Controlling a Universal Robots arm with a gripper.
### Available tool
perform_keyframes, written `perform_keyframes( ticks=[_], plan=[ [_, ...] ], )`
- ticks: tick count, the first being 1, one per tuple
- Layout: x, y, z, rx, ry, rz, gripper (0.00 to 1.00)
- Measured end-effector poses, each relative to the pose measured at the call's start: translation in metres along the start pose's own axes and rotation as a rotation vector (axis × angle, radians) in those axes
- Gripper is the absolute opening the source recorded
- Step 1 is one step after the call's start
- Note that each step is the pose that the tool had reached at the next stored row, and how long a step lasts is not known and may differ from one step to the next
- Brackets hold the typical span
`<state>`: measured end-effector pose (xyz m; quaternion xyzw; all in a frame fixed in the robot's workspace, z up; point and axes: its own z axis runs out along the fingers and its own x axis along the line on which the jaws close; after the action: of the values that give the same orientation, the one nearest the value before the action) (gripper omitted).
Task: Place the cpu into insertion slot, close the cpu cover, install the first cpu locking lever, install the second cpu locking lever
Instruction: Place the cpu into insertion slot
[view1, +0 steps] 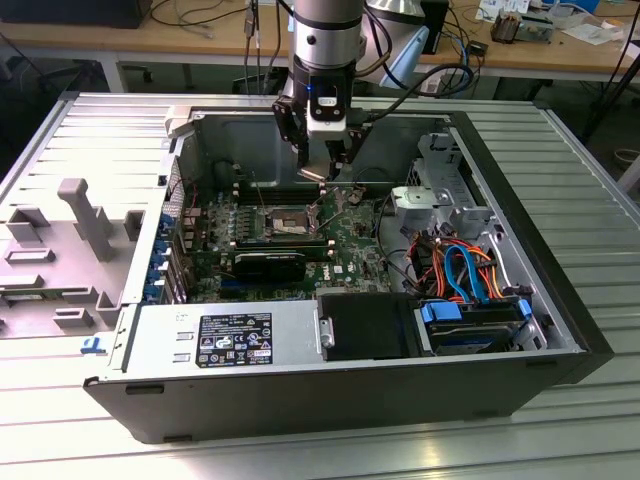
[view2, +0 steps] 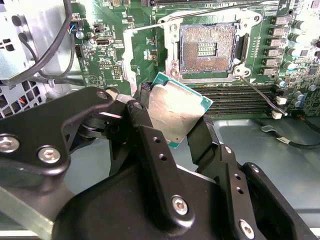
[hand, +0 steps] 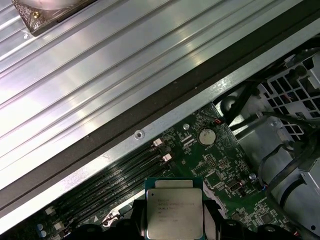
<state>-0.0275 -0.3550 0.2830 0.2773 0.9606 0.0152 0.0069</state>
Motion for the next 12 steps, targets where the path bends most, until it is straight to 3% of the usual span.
perform_keyframes(
  ticks=[12],
  plan=[
    [0.0,0.0,0.0001,0.0005,-0.0007,0.014,0.54]
  ],
)
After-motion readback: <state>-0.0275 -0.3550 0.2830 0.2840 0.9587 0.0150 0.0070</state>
